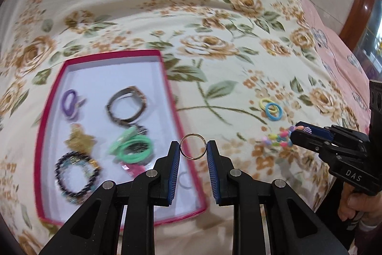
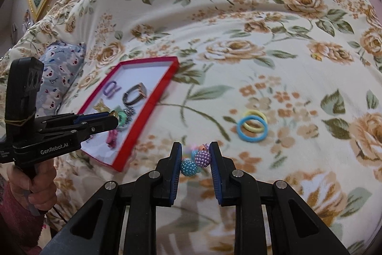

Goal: Organize jewelry
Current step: 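Lower the gold ring into the box with the left tool while the right tool releases the bracelet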

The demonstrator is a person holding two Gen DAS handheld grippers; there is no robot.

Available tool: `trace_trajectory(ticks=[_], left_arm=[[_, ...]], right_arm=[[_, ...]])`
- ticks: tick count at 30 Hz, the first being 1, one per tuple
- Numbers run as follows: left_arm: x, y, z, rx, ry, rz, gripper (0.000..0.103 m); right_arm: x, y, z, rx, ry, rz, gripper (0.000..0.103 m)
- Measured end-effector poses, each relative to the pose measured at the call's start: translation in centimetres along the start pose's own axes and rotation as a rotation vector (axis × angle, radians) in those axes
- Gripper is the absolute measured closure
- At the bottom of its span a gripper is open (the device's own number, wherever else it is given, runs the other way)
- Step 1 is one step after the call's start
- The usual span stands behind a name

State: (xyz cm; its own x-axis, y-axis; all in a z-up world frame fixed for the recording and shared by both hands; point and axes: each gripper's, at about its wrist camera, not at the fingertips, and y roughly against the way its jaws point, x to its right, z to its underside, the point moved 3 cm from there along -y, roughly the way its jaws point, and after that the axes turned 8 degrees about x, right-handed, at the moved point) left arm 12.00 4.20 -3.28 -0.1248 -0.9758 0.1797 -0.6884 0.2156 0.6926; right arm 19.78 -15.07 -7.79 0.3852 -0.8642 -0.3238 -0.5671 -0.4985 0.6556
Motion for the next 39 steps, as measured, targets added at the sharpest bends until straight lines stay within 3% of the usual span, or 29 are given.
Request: trace_trajectory(ticks=[20,39], left_arm=[[-8.8,7.4,3.2,0.054,0.176,-0.136,0.081],[-11.6,7.9,4.1,0.047,0.231,-0.166,0.081]], right_arm=[[-6.8,-0.9,-2.2,0.027,0.083,-0.105,0.08],[-10.7,-2.8,-2.9,0.015,0.12,-0.178,0.08]])
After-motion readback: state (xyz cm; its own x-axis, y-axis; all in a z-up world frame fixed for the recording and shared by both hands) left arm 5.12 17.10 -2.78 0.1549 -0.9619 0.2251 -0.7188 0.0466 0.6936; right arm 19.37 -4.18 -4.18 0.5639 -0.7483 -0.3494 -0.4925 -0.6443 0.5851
